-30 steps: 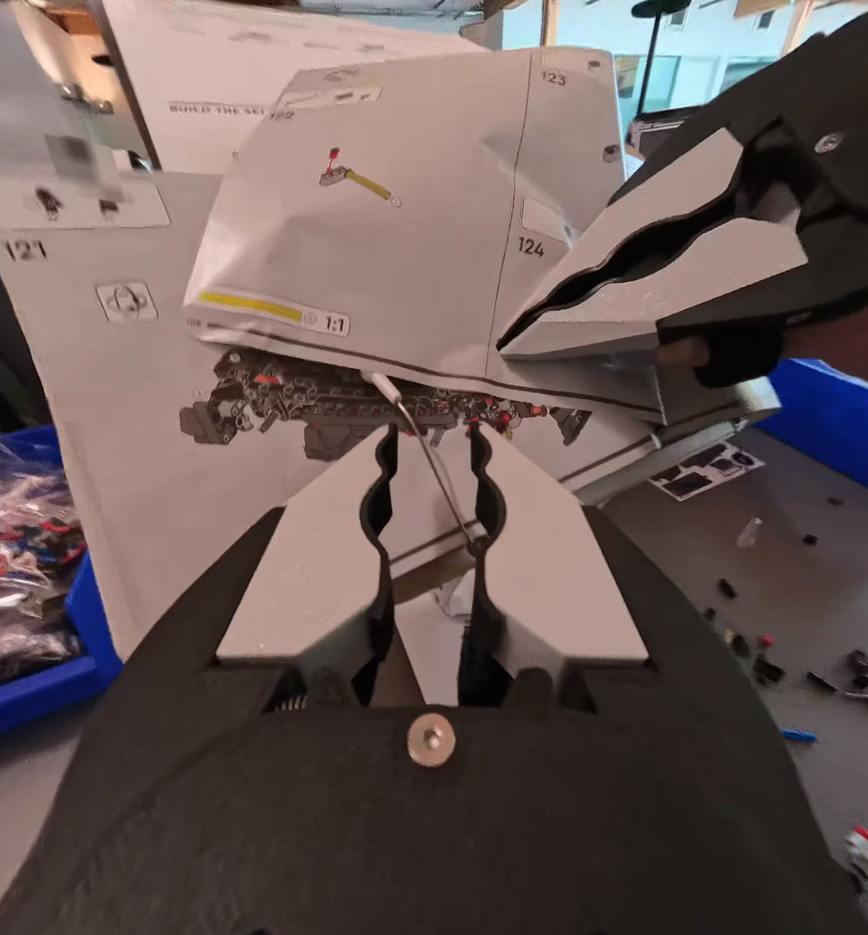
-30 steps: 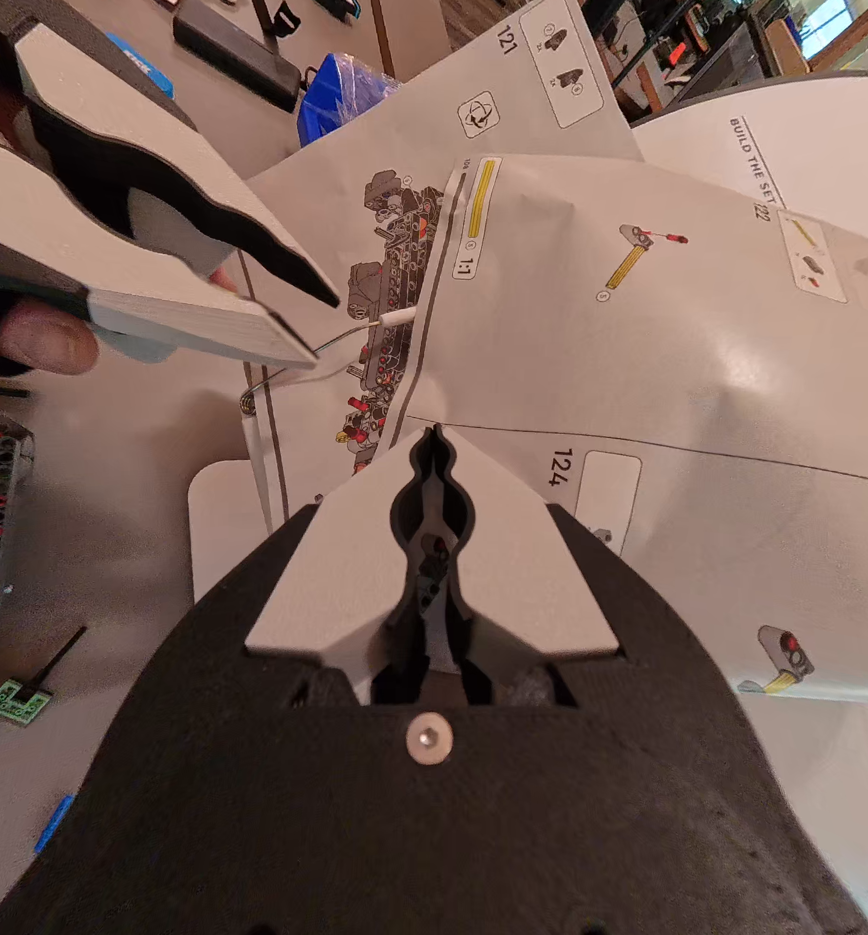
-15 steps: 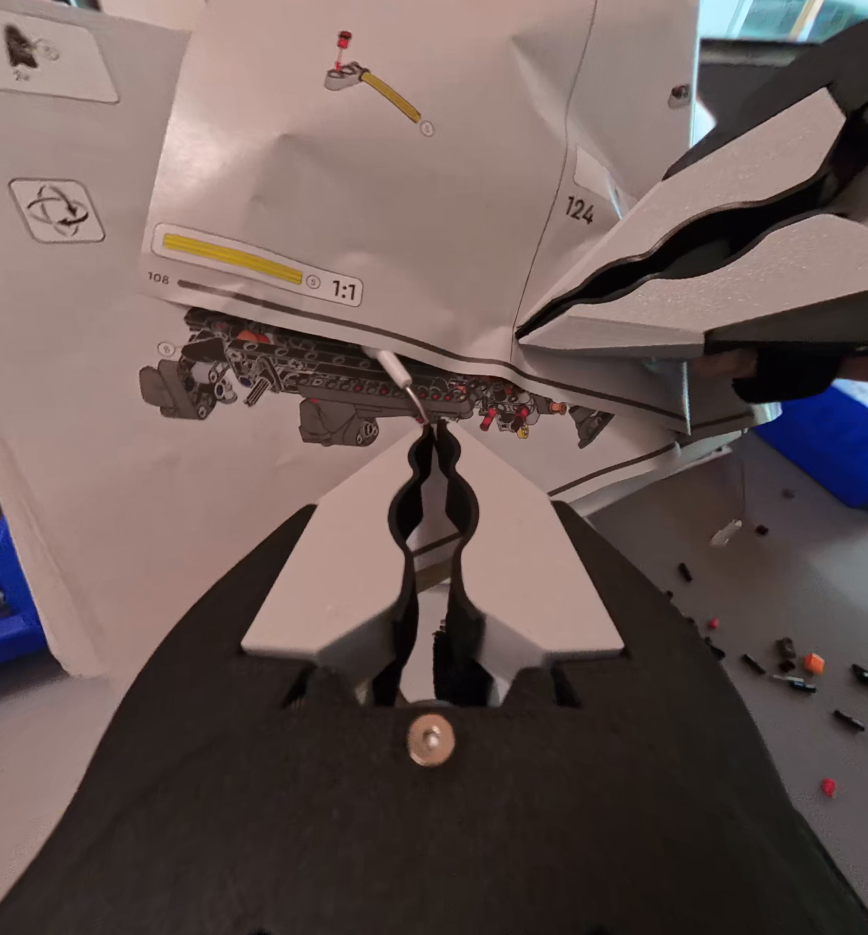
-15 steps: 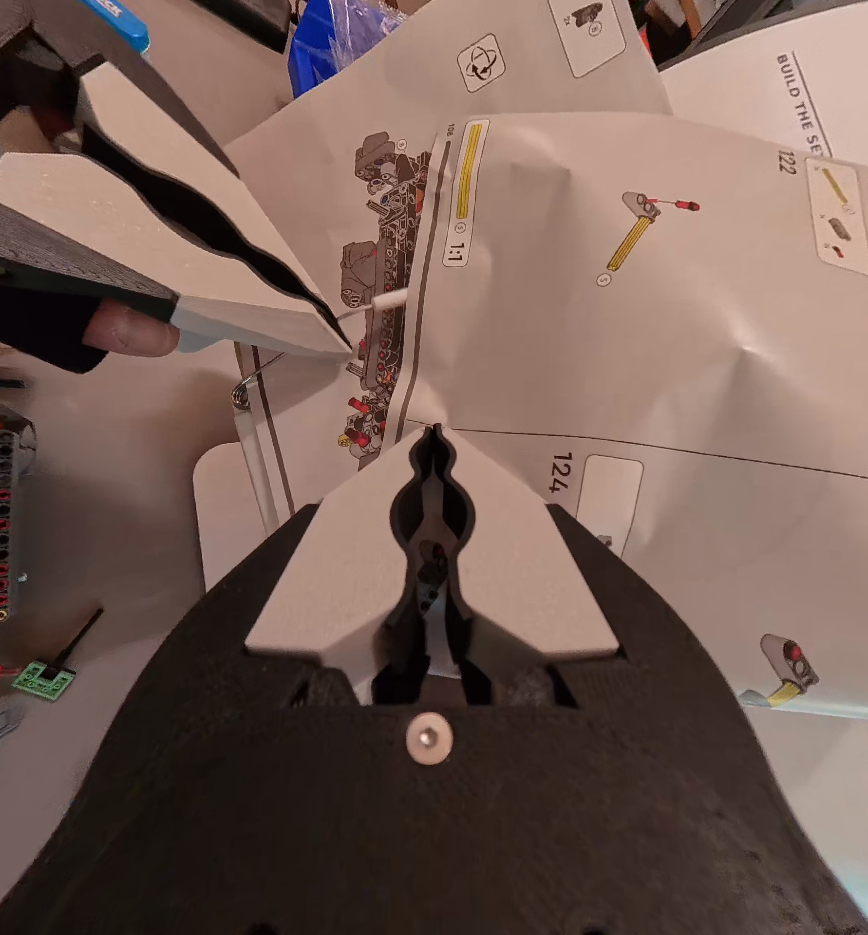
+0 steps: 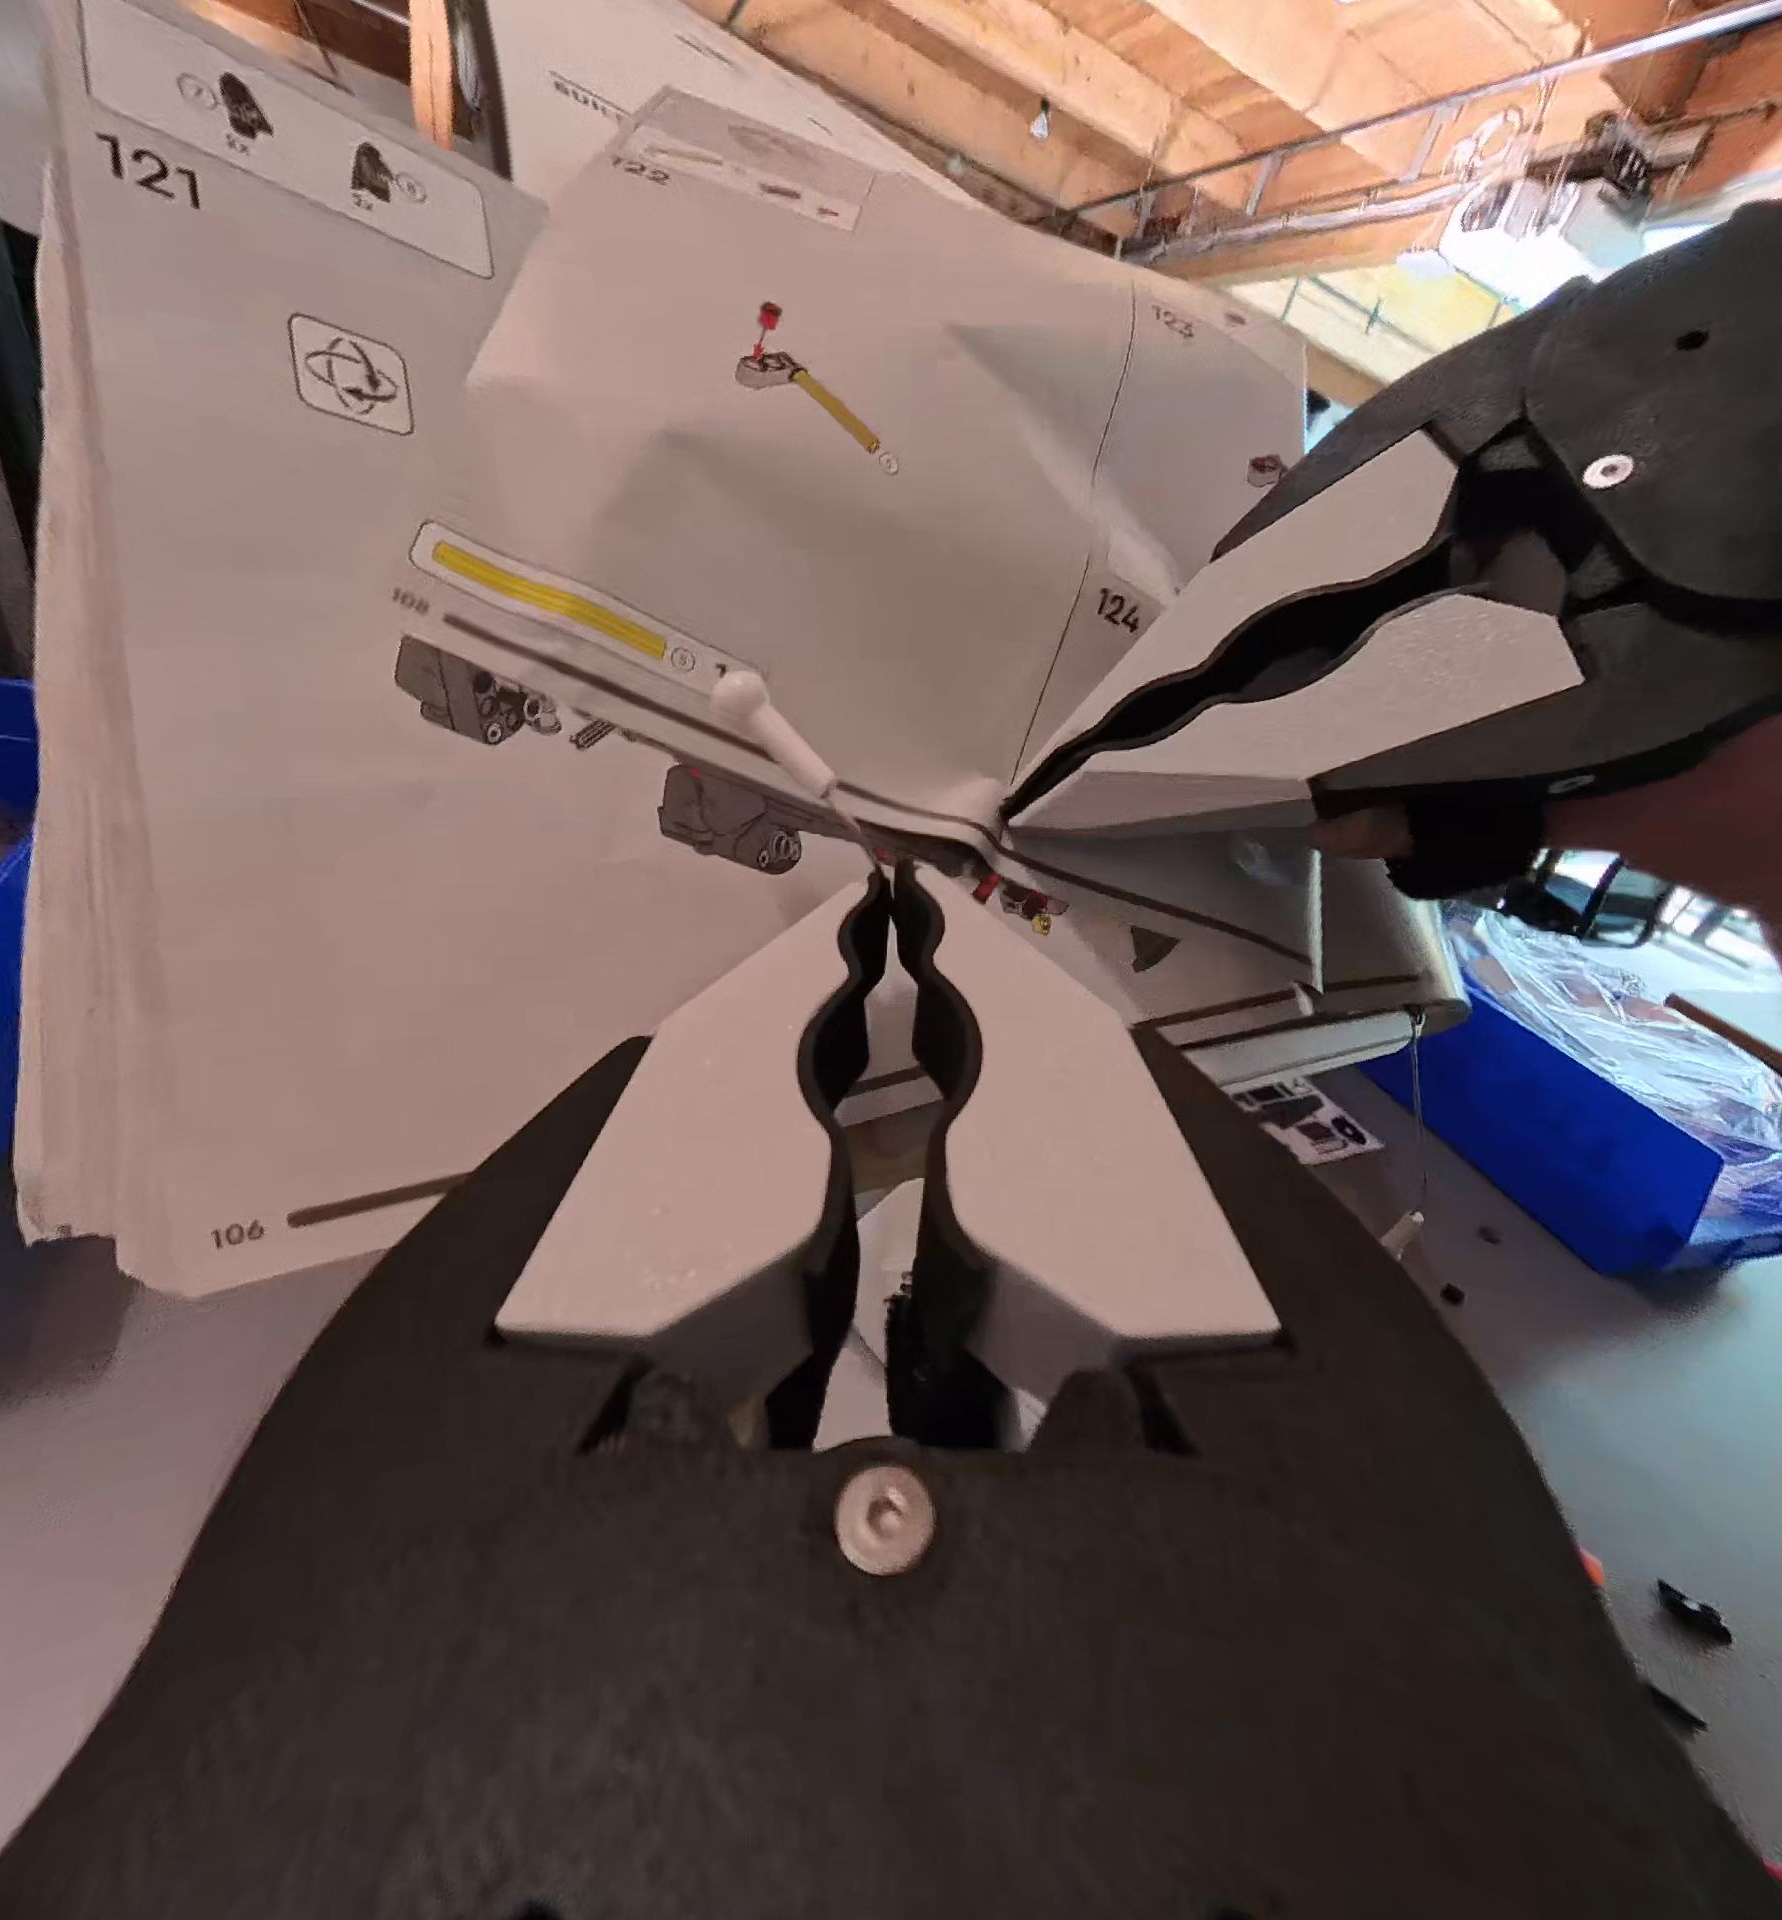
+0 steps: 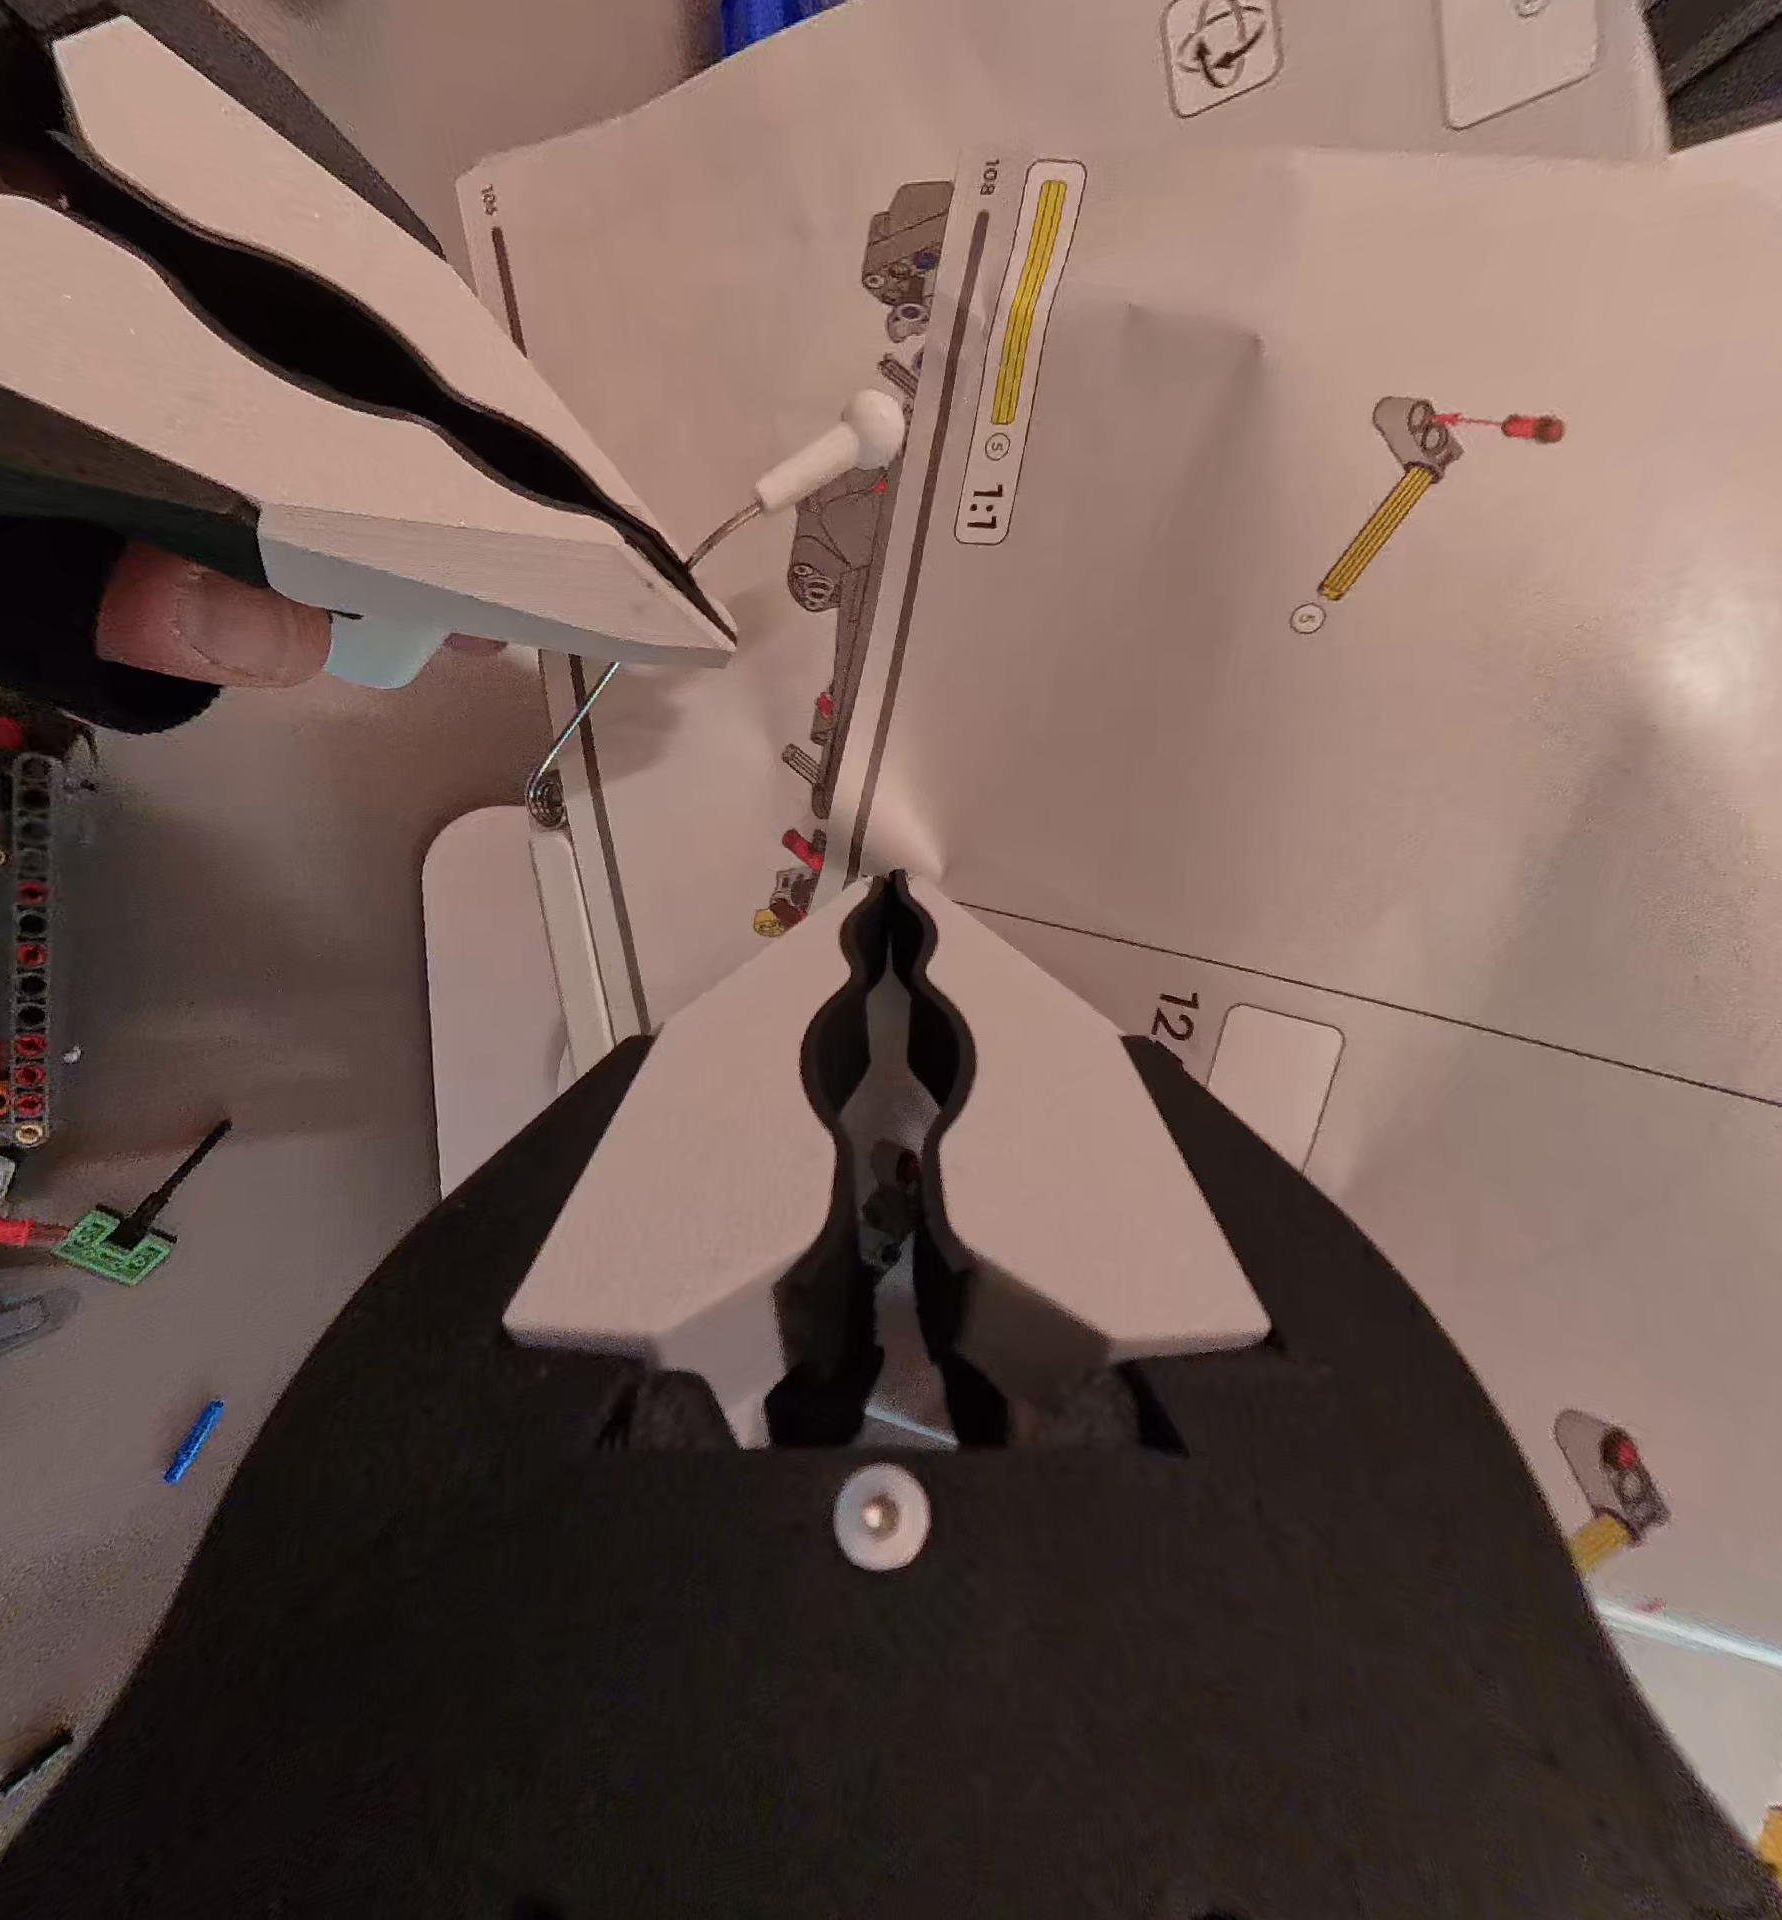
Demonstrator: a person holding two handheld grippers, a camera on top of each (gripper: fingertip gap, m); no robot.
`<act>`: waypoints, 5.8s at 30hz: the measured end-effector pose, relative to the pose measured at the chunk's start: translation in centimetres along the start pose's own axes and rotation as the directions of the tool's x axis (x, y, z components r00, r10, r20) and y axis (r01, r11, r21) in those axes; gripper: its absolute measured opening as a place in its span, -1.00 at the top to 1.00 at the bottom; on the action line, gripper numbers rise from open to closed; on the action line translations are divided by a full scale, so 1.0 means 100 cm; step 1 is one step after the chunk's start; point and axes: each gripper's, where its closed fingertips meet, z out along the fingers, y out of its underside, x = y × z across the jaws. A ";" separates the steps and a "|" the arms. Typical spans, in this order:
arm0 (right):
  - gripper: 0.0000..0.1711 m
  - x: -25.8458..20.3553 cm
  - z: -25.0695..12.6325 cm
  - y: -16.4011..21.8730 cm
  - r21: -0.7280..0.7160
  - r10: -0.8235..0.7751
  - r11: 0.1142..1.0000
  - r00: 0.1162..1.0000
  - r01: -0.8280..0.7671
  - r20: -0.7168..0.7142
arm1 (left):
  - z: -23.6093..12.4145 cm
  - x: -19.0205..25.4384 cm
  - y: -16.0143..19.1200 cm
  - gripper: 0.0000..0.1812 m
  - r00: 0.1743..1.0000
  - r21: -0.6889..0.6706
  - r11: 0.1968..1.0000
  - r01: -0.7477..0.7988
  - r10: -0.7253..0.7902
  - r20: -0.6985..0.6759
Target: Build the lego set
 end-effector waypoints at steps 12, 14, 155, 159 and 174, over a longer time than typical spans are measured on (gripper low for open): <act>1.00 -0.022 0.017 -0.008 -0.082 -0.091 0.992 0.991 0.099 0.099 | -0.009 -0.012 0.005 1.00 0.989 0.108 0.984 0.143 -0.145 0.009; 1.00 -0.023 0.018 -0.008 -0.081 -0.092 0.992 0.990 0.101 0.111 | -0.009 -0.010 0.004 1.00 0.988 0.091 0.984 0.153 -0.154 0.008; -0.35 -0.283 0.015 0.132 0.121 0.308 0.919 0.877 -0.374 0.368 | -0.215 -0.034 0.150 0.27 0.944 -0.699 0.714 -0.039 -0.202 -0.259; -0.35 -0.282 0.015 0.132 0.123 0.307 0.920 0.879 -0.372 0.366 | -0.214 -0.030 0.153 0.32 0.930 -0.701 0.713 0.012 -0.265 -0.254; -0.35 -0.288 0.010 0.127 0.129 0.274 0.934 0.900 -0.333 0.338 | -0.227 -0.026 0.152 0.34 0.934 -0.666 0.746 0.024 -0.253 -0.250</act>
